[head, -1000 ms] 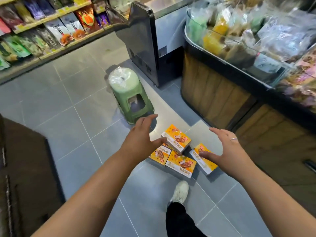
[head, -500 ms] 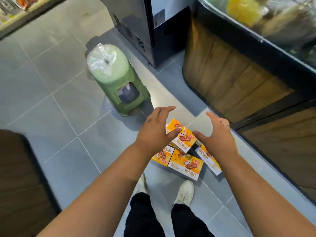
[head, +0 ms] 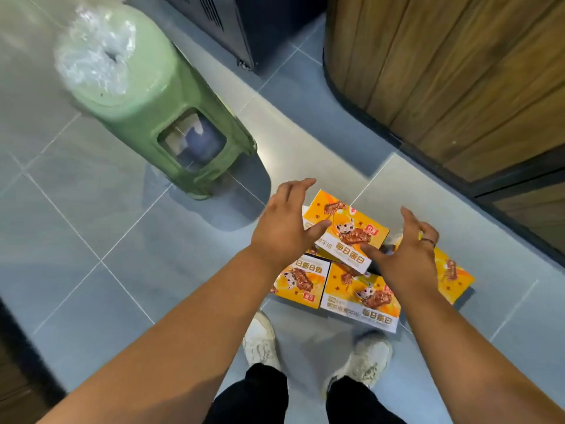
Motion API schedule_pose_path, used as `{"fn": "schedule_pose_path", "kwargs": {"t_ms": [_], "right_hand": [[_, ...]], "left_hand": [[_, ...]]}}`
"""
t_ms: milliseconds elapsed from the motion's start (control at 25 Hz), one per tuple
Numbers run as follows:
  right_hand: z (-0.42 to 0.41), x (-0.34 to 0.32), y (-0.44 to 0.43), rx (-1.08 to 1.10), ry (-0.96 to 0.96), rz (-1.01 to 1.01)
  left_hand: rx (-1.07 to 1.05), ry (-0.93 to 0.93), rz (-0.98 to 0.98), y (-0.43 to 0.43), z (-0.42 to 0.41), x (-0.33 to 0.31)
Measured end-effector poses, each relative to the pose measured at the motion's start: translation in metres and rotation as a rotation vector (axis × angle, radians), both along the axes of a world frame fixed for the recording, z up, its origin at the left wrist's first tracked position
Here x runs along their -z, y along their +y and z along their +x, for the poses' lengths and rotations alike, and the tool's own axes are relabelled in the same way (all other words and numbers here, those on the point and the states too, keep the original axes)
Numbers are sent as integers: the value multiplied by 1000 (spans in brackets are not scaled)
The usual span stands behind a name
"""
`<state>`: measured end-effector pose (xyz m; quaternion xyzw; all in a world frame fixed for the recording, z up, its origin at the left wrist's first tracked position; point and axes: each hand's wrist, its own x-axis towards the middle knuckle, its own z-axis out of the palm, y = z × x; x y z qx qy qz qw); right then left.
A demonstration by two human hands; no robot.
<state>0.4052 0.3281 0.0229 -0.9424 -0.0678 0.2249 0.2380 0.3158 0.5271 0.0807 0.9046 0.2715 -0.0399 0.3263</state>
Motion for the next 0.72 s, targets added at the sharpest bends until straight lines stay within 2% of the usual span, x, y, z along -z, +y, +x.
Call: {"fn": "schedule_pose_path", "kwargs": {"t_ms": [280,440,560,720], "right_hand": [[0,170,-4,48,97,-56],[3,235,-1,14,162,-55],[9,255,-1,47,188,-46],[10,246,-2,35,157,-77]], "left_hand": [[-13,140,-43,16,14,188],[-14,334,-167,16,24,269],[26,410,-281,10,26,293],[9,401,-210,2,23,286]]}}
